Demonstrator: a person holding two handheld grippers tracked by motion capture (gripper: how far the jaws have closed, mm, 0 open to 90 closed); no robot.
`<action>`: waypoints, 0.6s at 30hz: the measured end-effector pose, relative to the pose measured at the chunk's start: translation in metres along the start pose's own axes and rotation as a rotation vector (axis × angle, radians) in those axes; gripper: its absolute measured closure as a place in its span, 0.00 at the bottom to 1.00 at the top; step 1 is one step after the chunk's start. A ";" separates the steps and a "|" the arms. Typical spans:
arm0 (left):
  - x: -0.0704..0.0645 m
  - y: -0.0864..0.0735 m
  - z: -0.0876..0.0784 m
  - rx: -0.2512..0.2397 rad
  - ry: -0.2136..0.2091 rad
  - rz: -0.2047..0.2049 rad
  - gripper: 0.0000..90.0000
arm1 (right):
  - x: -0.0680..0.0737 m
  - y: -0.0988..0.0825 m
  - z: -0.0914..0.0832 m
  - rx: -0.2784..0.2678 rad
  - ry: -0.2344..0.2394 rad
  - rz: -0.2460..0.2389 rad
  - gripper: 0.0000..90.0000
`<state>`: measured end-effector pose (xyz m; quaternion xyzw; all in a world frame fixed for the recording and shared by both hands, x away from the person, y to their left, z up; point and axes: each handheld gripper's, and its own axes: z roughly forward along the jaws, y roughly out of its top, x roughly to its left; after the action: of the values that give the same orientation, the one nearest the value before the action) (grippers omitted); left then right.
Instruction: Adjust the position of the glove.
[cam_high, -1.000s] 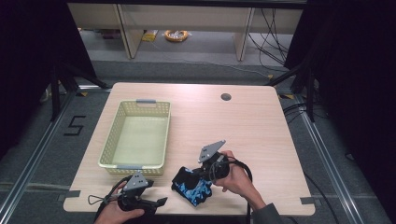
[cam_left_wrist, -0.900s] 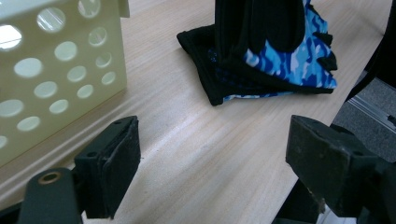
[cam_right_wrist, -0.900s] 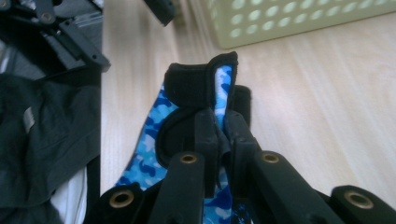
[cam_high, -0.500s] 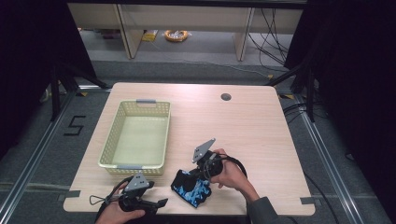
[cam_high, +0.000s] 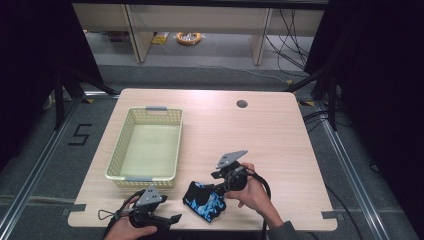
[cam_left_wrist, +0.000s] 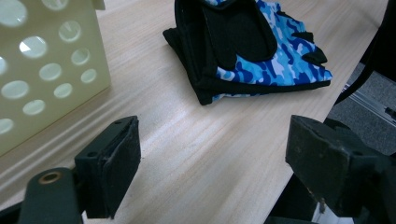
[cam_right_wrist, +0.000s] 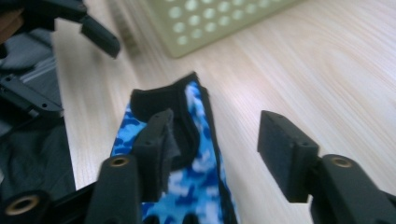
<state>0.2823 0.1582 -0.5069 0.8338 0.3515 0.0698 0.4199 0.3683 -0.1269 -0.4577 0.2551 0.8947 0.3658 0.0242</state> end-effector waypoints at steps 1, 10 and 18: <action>0.000 0.001 0.000 0.008 -0.003 -0.005 0.20 | 0.002 -0.003 -0.002 -0.006 -0.009 0.018 0.50; -0.004 0.007 0.005 -0.033 -0.025 0.002 0.19 | 0.021 -0.046 -0.026 -0.083 -0.160 0.234 0.46; -0.005 0.015 0.014 -0.045 -0.034 -0.023 0.21 | 0.032 -0.059 -0.004 -0.083 -0.166 0.291 0.45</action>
<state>0.2920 0.1400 -0.5037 0.8210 0.3523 0.0586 0.4454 0.3136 -0.1503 -0.4899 0.4102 0.8274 0.3796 0.0552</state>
